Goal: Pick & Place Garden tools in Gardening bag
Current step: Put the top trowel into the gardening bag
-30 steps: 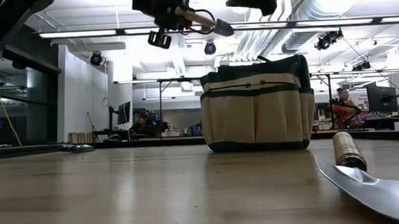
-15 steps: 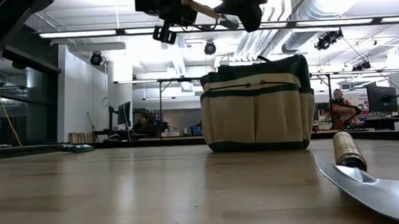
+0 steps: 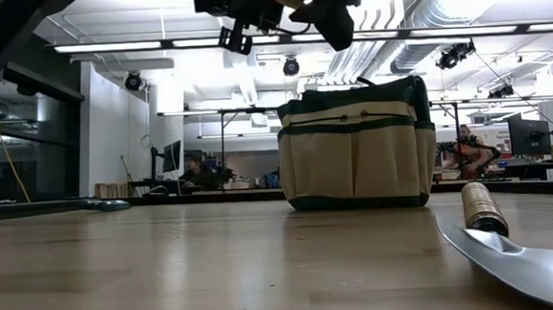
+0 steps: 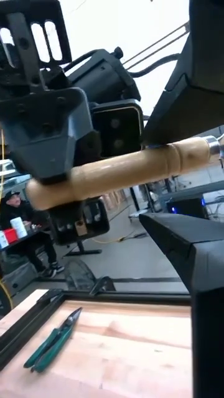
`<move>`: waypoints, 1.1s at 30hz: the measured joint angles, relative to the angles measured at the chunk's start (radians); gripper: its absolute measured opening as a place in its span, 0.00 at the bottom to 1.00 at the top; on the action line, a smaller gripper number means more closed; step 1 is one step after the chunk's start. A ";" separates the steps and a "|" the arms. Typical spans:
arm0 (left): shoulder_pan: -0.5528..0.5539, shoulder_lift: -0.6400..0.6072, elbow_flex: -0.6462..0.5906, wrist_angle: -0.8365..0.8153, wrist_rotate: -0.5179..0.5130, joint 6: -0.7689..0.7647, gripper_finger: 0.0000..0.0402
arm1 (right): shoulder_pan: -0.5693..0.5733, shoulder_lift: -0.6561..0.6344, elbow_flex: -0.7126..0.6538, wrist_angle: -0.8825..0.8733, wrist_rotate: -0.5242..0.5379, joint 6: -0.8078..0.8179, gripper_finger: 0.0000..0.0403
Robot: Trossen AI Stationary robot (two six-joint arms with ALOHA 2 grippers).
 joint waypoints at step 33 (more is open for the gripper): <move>-0.037 0.031 -0.001 0.148 0.002 -0.103 0.17 | 0.074 -0.002 0.000 0.009 0.046 -0.035 0.20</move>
